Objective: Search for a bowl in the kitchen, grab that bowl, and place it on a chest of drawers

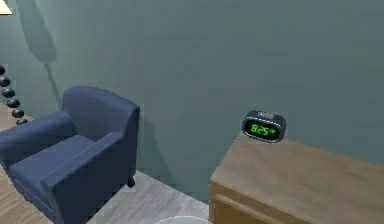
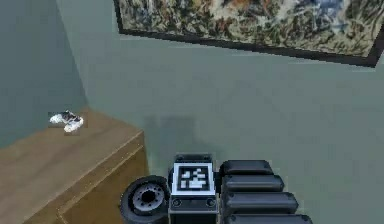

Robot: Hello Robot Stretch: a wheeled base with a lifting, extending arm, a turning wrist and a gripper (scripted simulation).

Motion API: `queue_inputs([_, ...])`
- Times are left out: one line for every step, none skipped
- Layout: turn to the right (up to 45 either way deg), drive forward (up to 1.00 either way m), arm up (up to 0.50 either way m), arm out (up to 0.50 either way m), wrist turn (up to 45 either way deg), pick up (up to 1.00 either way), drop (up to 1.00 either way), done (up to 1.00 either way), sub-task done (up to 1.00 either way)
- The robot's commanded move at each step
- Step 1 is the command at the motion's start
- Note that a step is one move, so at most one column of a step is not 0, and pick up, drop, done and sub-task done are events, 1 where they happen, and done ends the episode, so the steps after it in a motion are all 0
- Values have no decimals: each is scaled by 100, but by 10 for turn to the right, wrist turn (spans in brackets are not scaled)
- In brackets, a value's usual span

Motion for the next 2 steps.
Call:
queue_inputs([240, 0, 0, 0, 0, 0, 0, 0, 0])
queue_inputs([-450, 0, 0, 0, 0, 0, 0, 0, 0])
